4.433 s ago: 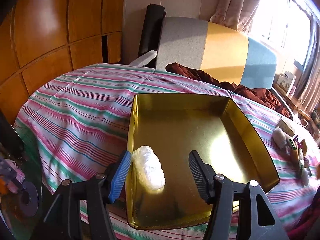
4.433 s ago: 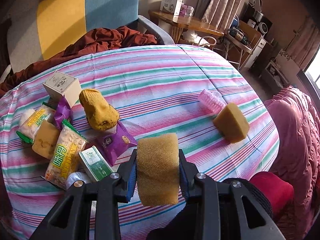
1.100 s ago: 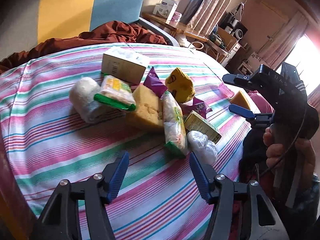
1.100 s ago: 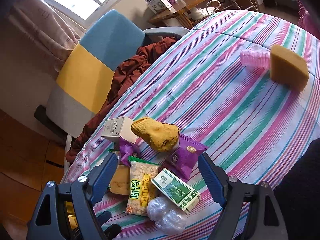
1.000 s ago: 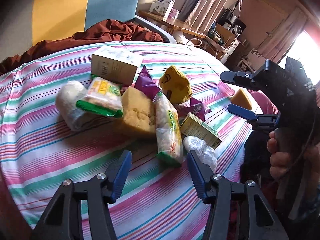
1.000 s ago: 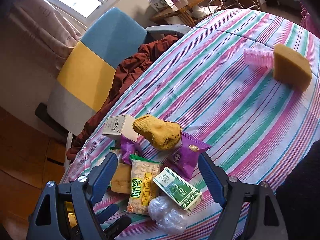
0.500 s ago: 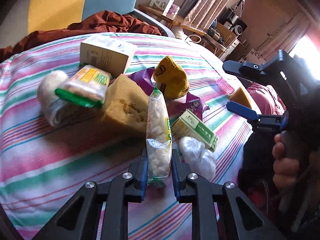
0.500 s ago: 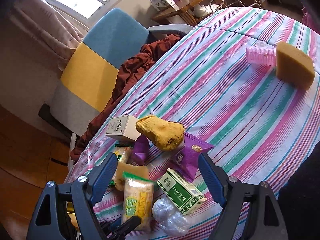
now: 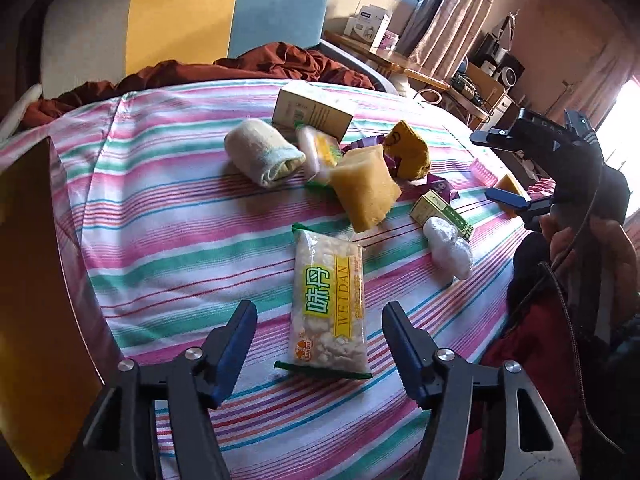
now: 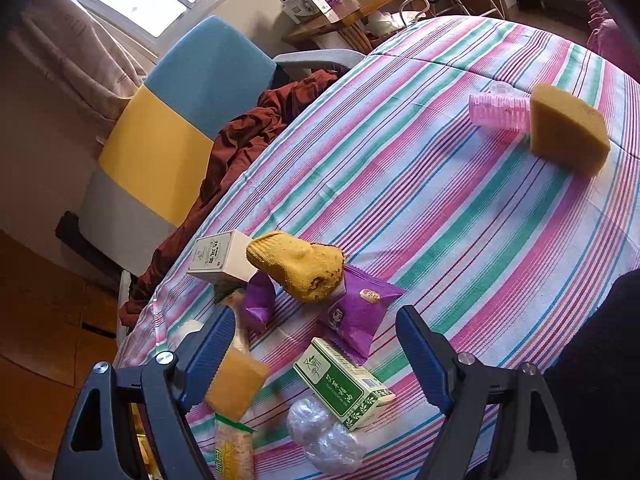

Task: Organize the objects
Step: 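Grasp the WEIDAN snack bag with the left tool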

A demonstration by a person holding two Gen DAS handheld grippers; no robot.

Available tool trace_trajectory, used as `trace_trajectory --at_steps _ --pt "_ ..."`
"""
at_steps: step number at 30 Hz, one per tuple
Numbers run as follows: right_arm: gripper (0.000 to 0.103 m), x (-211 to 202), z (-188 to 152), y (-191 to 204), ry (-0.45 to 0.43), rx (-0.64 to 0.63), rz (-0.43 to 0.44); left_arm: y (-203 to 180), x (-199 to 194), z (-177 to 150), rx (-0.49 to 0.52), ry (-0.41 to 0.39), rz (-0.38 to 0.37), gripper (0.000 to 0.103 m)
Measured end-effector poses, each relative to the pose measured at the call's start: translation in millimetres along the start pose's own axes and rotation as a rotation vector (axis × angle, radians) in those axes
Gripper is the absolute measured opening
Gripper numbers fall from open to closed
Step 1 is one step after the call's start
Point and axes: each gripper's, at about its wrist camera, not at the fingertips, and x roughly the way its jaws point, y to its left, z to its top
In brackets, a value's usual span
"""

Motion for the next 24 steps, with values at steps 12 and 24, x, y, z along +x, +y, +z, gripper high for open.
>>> trace_trajectory --at_steps 12,24 --pt "0.084 7.4 1.0 2.1 0.033 -0.022 -0.032 -26.5 68.0 11.8 0.159 0.096 0.102 0.048" --pt "0.074 16.4 -33.5 39.4 0.242 -0.248 -0.079 -16.7 49.4 -17.2 0.191 -0.025 0.072 0.045"
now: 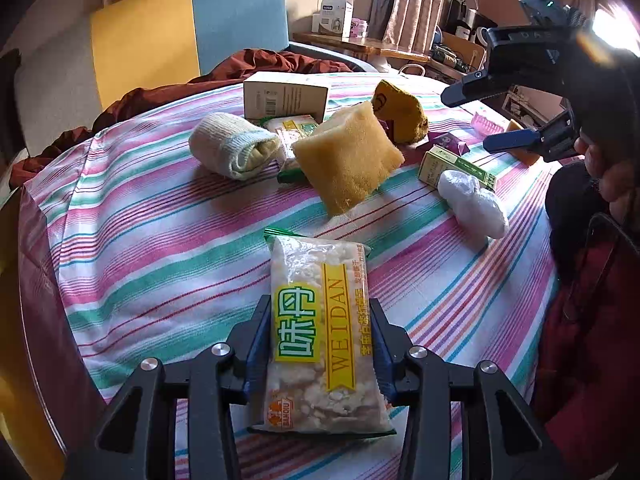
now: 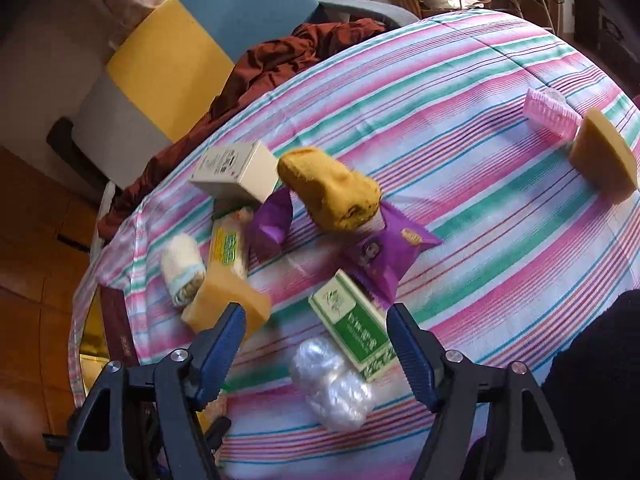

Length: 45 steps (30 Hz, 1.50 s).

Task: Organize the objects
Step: 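Grasp the WEIDAN snack bag with the left tool, then carry the WEIDAN bag toward the tray with the left tool while the right tool grasps another plastic bundle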

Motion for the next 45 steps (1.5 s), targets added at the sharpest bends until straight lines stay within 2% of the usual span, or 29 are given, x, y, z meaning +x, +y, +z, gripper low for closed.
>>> trace_trajectory --at_steps 4,9,16,18,20,24,29,34,39,43,45 --pt "0.062 15.4 -25.7 18.6 0.147 -0.113 -0.04 3.8 -4.6 -4.1 -0.015 -0.014 -0.021 0.045" --pt "0.062 30.2 -25.6 26.6 0.182 -0.136 -0.138 5.7 -4.9 -5.8 -0.026 -0.027 -0.033 0.045" --pt "0.06 50.6 -20.6 31.1 0.214 -0.153 -0.203 8.1 -7.0 -10.9 -0.034 -0.048 -0.047 0.045" --pt "0.053 53.1 -20.6 31.9 0.214 -0.164 -0.225 7.5 -6.7 -11.4 -0.031 -0.054 -0.046 0.046" --pt "0.037 55.5 -21.7 34.2 0.222 -0.181 -0.239 6.8 -6.9 -12.6 -0.028 -0.062 -0.044 0.047" --pt "0.036 59.6 -27.0 44.6 0.236 -0.248 -0.254 7.2 -6.8 -12.6 -0.034 -0.066 -0.045 0.047" --pt "0.036 68.3 -30.8 50.4 0.255 -0.267 -0.24 6.3 -7.1 -13.2 -0.028 -0.067 -0.043 0.045" --pt "0.037 72.2 -35.4 57.2 0.205 -0.297 -0.259 7.3 -7.6 -13.2 -0.026 -0.067 -0.037 0.045" --pt "0.037 71.7 -36.5 55.8 0.193 -0.309 -0.259 6.9 -8.4 -12.7 -0.019 -0.061 -0.032 0.045" --pt "0.037 71.7 -37.4 56.3 0.179 -0.329 -0.265 12.2 -16.8 -9.3 -0.069 -0.035 -0.064 0.044" --pt "0.037 71.4 -37.3 55.6 0.173 -0.333 -0.265 14.4 -29.9 -9.0 -0.085 -0.053 -0.071 0.044"
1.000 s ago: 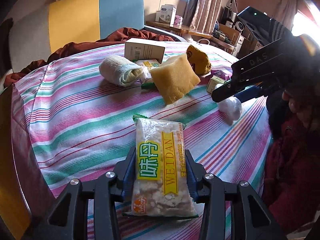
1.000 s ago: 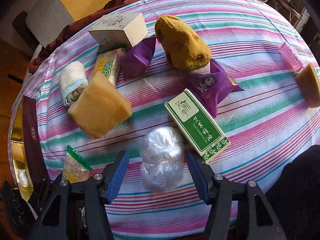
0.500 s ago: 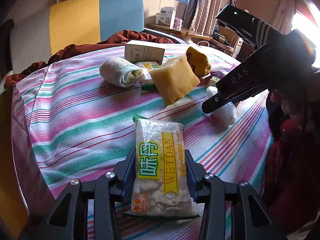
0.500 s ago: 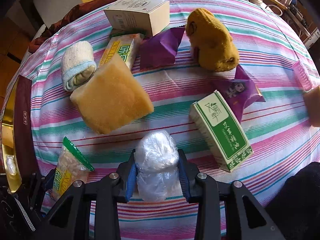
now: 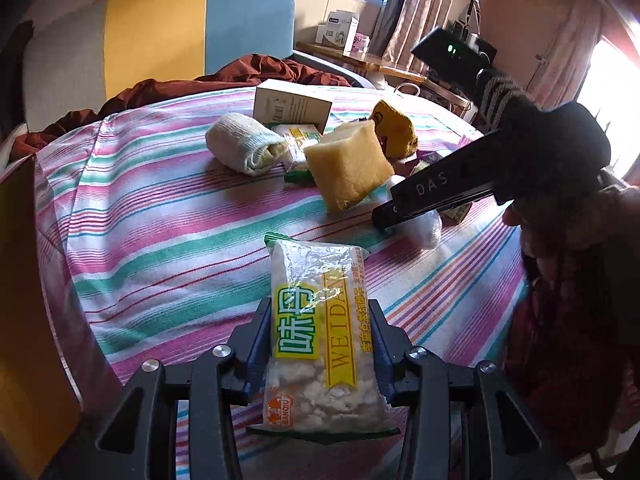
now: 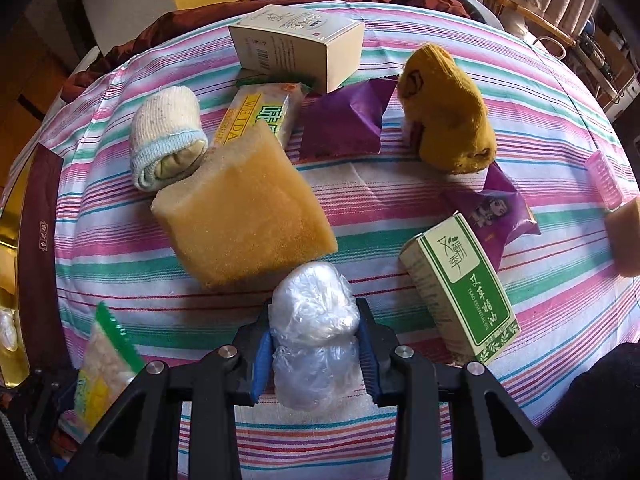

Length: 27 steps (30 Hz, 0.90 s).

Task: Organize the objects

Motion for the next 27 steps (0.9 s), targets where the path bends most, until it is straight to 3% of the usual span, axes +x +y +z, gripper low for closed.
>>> trace_trajectory --at_steps 5,9,12,19,22,27 --pt "0.037 -1.3 -1.6 -2.1 -0.009 -0.01 -0.007 17.6 -55.7 11.1 -0.052 -0.111 0.013 0.045" --pt "0.037 -2.4 -2.9 -4.3 -0.013 -0.017 -0.015 66.7 -96.7 16.3 -0.203 -0.157 0.088 0.045" --pt "0.037 -3.2 -3.5 -6.6 -0.014 -0.02 -0.018 111.4 -116.6 5.9 -0.311 -0.145 0.185 0.045" --pt "0.037 -4.9 -4.4 -12.4 -0.019 -0.028 -0.026 203.9 -139.1 -57.8 -0.533 -0.053 0.398 0.045" --pt "0.037 -5.3 -3.4 -12.1 -0.019 -0.029 -0.027 221.3 -143.0 -76.7 -0.595 -0.013 0.447 0.045" --pt "0.037 -7.0 -3.7 -18.0 -0.02 -0.031 -0.029 228.0 -138.7 -93.5 -0.615 0.041 0.489 0.045"
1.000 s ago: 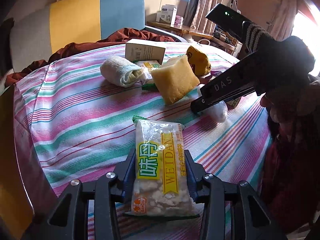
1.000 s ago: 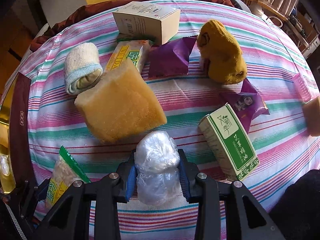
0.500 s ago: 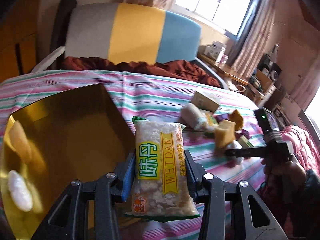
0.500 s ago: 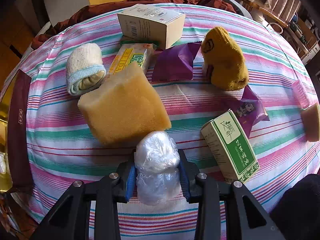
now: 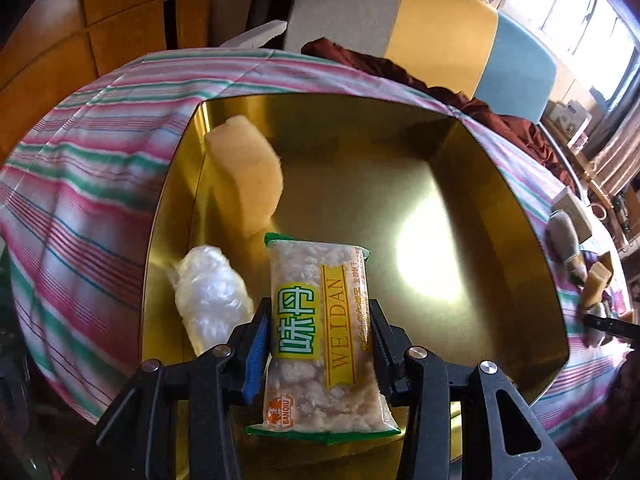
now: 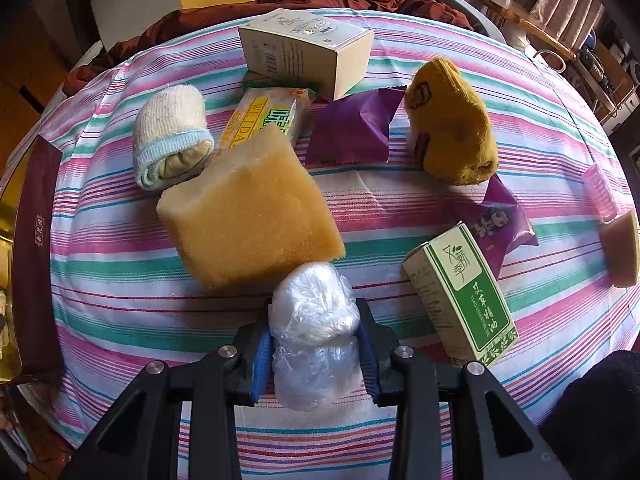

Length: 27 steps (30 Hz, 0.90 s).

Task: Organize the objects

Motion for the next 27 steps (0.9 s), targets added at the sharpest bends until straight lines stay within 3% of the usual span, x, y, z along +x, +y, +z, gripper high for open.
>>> trace_trajectory --at_steps 8,13,20,27 --pt "0.037 0.7 5.9 7.4 0.0 -0.001 -0.001 6.0 1.1 -10.0 -0.019 0.016 0.027 0.046" --pt "0.037 -0.7 5.6 4.2 -0.001 -0.007 -0.005 4.2 -11.7 -11.6 -0.005 -0.02 0.039 0.052" --pt "0.037 -4.8 1.1 1.6 0.002 -0.033 -0.008 10.8 -36.0 -12.1 -0.021 -0.087 0.05 0.053" --pt "0.037 -15.3 -21.2 21.8 0.008 -0.119 0.008 15.4 -52.8 -10.8 -0.027 -0.148 0.06 0.057"
